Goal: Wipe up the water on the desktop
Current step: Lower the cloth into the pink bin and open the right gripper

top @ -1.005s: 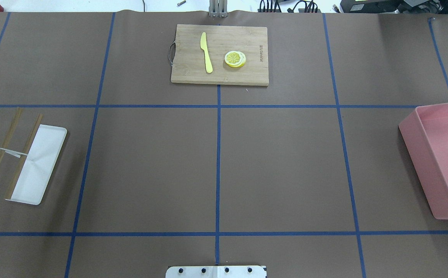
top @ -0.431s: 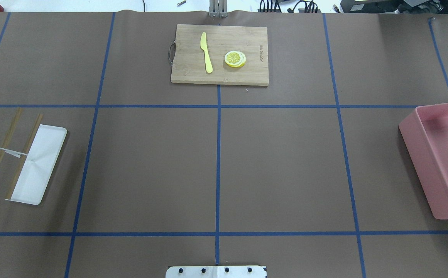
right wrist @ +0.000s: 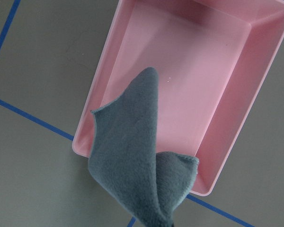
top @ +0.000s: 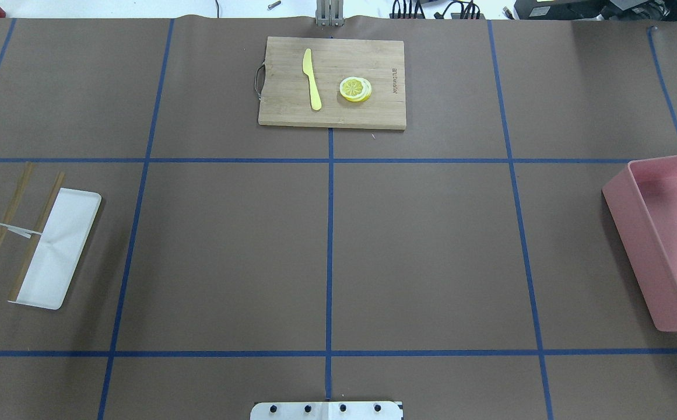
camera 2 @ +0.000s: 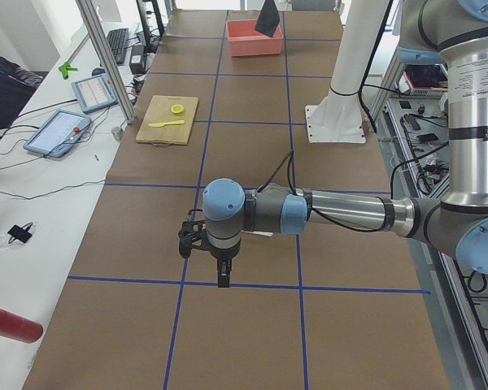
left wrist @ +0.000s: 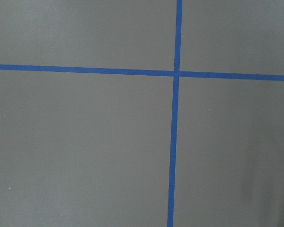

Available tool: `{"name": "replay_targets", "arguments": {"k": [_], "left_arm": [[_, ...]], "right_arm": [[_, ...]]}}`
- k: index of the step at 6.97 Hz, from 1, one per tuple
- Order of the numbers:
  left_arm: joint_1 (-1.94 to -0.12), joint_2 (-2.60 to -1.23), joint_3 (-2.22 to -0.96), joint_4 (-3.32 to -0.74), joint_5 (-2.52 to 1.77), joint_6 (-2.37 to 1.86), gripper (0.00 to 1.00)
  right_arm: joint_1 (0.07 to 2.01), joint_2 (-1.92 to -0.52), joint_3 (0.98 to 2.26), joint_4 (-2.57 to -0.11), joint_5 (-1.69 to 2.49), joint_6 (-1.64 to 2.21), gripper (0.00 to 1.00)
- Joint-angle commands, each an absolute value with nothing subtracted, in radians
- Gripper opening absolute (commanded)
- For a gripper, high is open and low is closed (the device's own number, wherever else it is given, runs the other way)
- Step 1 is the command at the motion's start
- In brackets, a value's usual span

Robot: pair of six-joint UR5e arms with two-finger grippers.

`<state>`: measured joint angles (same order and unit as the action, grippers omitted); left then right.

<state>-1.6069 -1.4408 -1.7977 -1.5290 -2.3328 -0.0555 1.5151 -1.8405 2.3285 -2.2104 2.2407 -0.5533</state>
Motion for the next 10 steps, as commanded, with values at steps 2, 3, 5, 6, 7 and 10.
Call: {"name": "replay_targets", "arguments": {"k": [2, 3, 5, 6, 7, 10], "left_arm": [[-1.606, -1.445, -1.798, -1.528, -2.333, -0.058, 0.99], [-1.606, -1.447, -1.796, -1.528, -2.333, -0.058, 0.99], [-1.606, -1.447, -1.795, -1.528, -2.333, -0.058, 0.99], [-1.606, -1.445, -1.793, -1.526, -2.332, -0.058, 0.99], [-1.606, -1.443, -1.793, -1.526, -2.333, -0.058, 0.99], [-1.606, -1.437, -1.795, -1.526, -2.333, -0.058, 0.99]], "right_arm": [[1.506, -1.844, 2.329, -2.210, 2.240, -0.571, 0.57], [1.506, -1.842, 2.329, -2.212, 2.240, -0.571, 1.00], [1.506, -1.816, 2.316, -2.212, 2.243, -0.612, 1.00], [1.512, -1.818, 2.284, -2.212, 2.246, -0.573, 1.00], [1.513, -1.795, 2.214, -2.182, 2.246, -0.457, 1.00], [1.511, -1.784, 1.964, -1.831, 2.241, -0.283, 1.00]]}}
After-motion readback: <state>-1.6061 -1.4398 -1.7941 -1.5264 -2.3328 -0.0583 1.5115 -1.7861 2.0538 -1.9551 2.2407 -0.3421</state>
